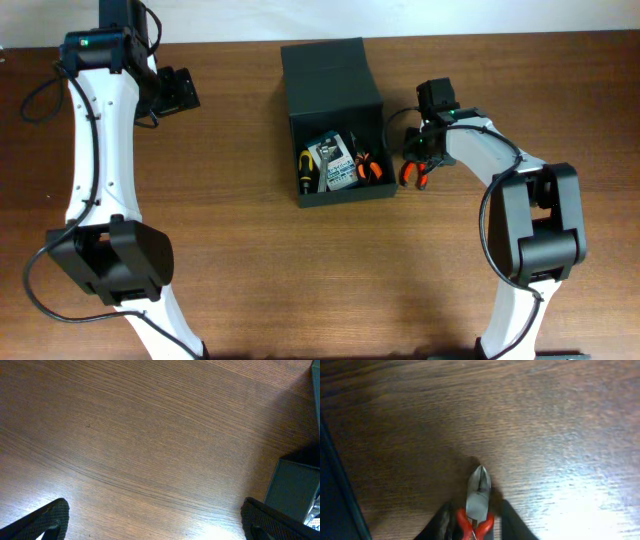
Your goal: Pack container
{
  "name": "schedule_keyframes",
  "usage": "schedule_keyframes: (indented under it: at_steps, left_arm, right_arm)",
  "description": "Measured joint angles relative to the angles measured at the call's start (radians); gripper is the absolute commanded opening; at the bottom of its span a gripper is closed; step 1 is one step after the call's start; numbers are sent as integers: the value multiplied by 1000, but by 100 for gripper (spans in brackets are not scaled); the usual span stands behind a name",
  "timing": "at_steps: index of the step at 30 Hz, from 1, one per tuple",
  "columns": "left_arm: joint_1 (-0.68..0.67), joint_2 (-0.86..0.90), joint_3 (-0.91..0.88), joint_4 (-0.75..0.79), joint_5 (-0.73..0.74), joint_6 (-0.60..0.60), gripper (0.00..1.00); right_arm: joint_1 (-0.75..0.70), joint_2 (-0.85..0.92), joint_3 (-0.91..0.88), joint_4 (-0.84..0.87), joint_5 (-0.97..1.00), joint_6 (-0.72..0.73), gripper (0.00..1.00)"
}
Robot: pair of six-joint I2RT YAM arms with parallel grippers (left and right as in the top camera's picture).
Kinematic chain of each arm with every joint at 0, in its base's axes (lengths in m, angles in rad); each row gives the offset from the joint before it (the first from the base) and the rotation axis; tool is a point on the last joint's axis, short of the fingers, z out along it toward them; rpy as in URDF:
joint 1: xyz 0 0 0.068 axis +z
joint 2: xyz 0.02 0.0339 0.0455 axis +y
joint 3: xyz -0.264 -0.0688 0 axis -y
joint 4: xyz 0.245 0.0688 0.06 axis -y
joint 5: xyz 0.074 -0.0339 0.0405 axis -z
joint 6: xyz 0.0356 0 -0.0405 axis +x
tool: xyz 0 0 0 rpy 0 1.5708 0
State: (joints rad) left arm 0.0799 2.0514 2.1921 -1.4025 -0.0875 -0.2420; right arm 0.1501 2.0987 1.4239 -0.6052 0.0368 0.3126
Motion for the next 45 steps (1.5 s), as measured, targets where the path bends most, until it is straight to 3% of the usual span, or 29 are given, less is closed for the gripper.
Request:
schedule_keyframes:
  at_steps: [12, 15, 18, 23, 32, 34, 39, 40, 45]
  left_arm:
    - [0, 0, 0, 0, 0, 0, 99]
    - [0, 0, 0, 0, 0, 0, 99]
    - [0, 0, 0, 0, 0, 0, 99]
    - [0, 0, 0, 0, 0, 0, 99]
    - [0, 0, 0, 0, 0, 0, 99]
    - [0, 0, 0, 0, 0, 0, 99]
    - [0, 0, 0, 0, 0, 0, 99]
    - [0, 0, 0, 0, 0, 0, 99]
    - [0, 0, 0, 0, 0, 0, 99]
  right_arm:
    - [-2, 2, 11, -52, 0, 14, 18]
    - [-2, 2, 15, -79, -2, 22, 39]
    - [-1, 2, 19, -106, -4, 29, 43]
    - [0, 1, 21, -135, 1, 32, 24]
    - [0, 0, 21, -130, 0, 74, 19]
    - [0, 0, 19, -123, 1, 77, 10]
    - [-3, -1, 17, -105, 0, 80, 10]
    - [-3, -1, 17, -104, 0, 80, 4]
    - [-3, -2, 17, -95, 0, 80, 4]
